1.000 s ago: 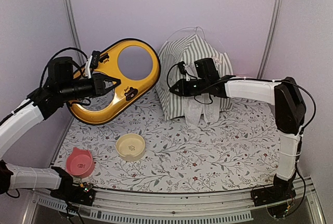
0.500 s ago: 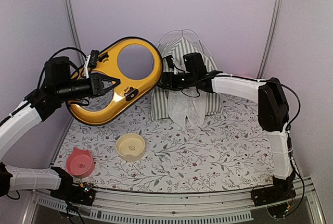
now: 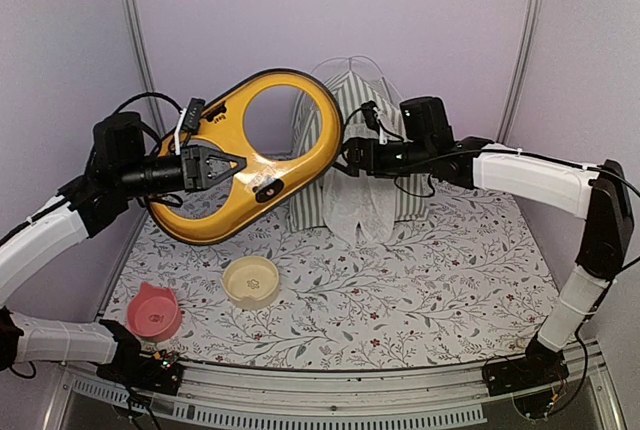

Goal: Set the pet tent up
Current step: Place the pet food container at the center of the board.

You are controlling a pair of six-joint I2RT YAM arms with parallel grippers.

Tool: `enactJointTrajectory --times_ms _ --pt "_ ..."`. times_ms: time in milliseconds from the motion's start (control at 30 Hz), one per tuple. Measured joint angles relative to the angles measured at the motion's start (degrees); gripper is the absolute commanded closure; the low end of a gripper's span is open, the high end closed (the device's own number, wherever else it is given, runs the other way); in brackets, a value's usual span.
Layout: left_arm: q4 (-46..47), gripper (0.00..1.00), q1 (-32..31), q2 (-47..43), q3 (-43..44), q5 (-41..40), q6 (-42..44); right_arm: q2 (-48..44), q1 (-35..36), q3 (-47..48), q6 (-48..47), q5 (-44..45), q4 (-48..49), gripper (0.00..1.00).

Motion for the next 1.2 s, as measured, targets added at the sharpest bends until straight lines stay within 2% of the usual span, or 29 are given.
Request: enactJointTrajectory --times_ms 133,333,500,733,933,1033,1133,1200 --pt "3.63 0.99 -5.29 4.33 0.09 -0.57 0.07 -9.44 -1.05 -8.09 -0.37 5.92 -2.19 0.01" --pt "11.17 1.00 -13.55 15.41 0.74 -1.05 -1.68 -26.86 -7.21 -17.70 -0.44 14.97 -8.52 0.01" --pt "13.44 1.00 -19.78 30.67 1.31 -1.95 -5.25 -37.46 -11.08 -20.28 -0.98 20.26 -10.51 0.01" --pt "18.08 0.98 -26.08 47.41 4.92 -0.04 -11.74 -41.66 -11.43 -24.63 -2.51 22.71 -14.53 0.01" --pt "22.38 0.93 -28.39 55.15 11.19 2.16 -15.23 -41.66 -11.43 -26.80 -3.17 22.60 -17.20 0.01" --pt "24.46 0.85 -28.87 57.48 13.11 2.84 -16.44 -41.64 -11.43 -27.08 -3.23 22.49 -17.35 0.01" --pt "25.57 0.69 -28.96 59.25 13.70 3.63 -17.07 -41.64 -11.43 -27.10 -3.23 22.27 -17.38 0.01" --pt "25.66 0.51 -28.94 60.02 13.88 3.98 -17.31 -41.62 -11.45 -27.10 -3.26 22.05 -17.38 0.01"
